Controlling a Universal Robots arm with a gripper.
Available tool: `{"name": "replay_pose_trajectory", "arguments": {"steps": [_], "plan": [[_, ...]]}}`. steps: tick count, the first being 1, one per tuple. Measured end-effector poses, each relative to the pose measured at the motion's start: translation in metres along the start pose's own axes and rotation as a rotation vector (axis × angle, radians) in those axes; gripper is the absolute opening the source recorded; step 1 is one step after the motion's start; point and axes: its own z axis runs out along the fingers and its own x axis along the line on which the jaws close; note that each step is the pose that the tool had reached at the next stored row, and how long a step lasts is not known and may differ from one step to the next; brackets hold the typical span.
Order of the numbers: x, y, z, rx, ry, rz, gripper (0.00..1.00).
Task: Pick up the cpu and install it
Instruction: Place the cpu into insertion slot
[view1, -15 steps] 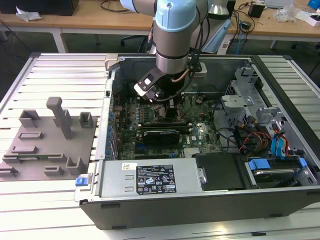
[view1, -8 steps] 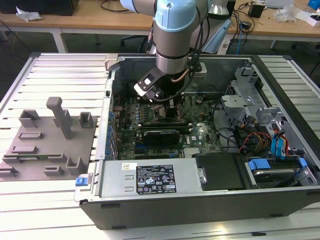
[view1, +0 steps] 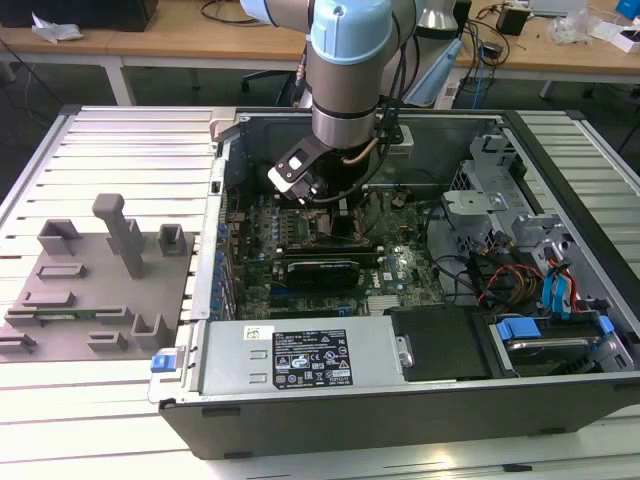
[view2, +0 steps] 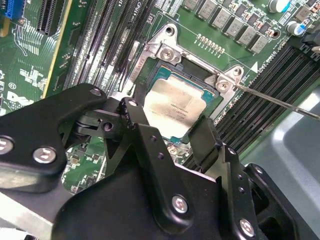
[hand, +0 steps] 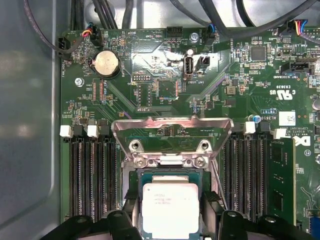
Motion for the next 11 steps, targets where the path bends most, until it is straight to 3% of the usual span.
{"name": "replay_pose_trajectory", "arguments": {"steps": [3,7,11], "plan": [[0.0000,0.0000,-0.0002,0.0000,0.0002,0.000,0.62],[0.0003,0.0003,-0.0089,0.0000,0.0000,0.000,0.62],[0.0003,0.0004,-0.0103,0.0000,0.0001,0.000,0.62]]}}
